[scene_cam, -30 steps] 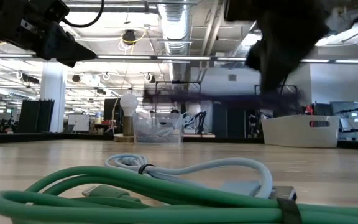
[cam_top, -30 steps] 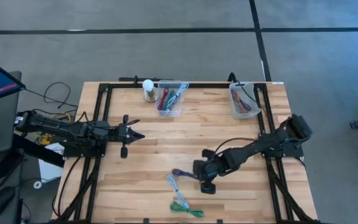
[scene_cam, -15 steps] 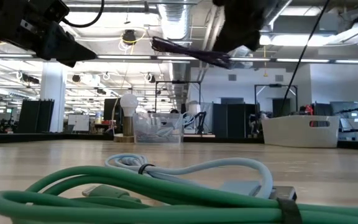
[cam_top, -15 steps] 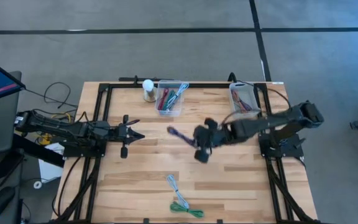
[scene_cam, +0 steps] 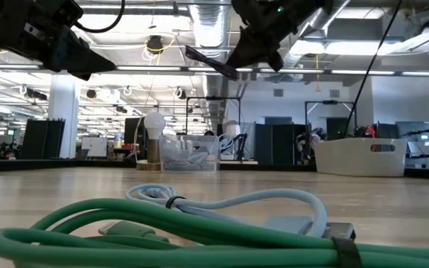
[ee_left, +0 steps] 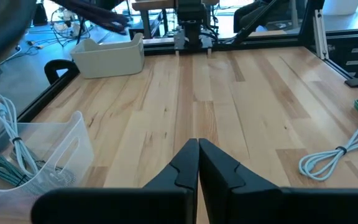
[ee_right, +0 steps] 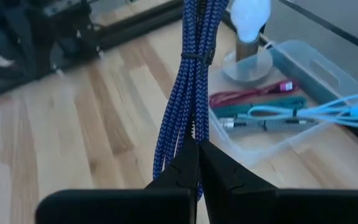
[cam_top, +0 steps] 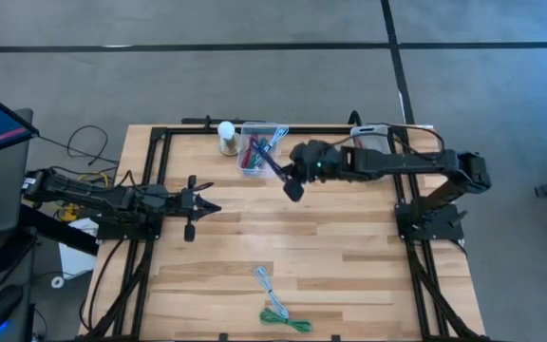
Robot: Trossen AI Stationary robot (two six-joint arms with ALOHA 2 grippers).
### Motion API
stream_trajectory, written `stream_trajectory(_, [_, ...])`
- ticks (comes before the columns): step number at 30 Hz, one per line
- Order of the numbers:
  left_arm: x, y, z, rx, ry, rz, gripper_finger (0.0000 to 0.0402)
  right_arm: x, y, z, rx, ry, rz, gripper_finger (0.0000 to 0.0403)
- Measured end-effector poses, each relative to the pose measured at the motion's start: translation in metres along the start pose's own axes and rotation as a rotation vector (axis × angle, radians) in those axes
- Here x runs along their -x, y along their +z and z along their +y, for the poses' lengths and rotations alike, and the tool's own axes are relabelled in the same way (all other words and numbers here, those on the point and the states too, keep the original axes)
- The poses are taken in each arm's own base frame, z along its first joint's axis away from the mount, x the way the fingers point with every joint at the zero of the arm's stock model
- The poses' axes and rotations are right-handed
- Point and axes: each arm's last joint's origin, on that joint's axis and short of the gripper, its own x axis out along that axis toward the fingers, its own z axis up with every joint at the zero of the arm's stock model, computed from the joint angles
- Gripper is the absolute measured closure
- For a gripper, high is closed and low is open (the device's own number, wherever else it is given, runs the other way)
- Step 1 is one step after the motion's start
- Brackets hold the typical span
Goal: Pick & Place USB Port
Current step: Put the black purple charger cable into the transparent bin
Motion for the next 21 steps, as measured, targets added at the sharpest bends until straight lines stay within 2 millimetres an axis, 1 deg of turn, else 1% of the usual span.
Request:
stream_trajectory(5, [0.000,0.000,0.000,0.000,0.002,0.000,0.0389,-0.024,0.002,-0.021,-0.038,0.036,0.000,0.0403])
stream_trajectory(11, [0.000,0.000,0.000,0.000,0.002,-0.001,0.0389,-0.064,-0.006,-0.040,-0.077,0.041,0.008,0.0403])
stream_trajectory(15, [0.000,0.000,0.000,0.000,0.002,0.000,0.0389,-0.083,-0.008,-0.058,-0.134,0.031,-0.013,0.0403])
stream_trajectory(21, [0.000,0.000,0.000,0.000,0.002,-0.001,0.0389,-0.108,-0.019,-0.081,-0.214,0.003,0.002,0.0403])
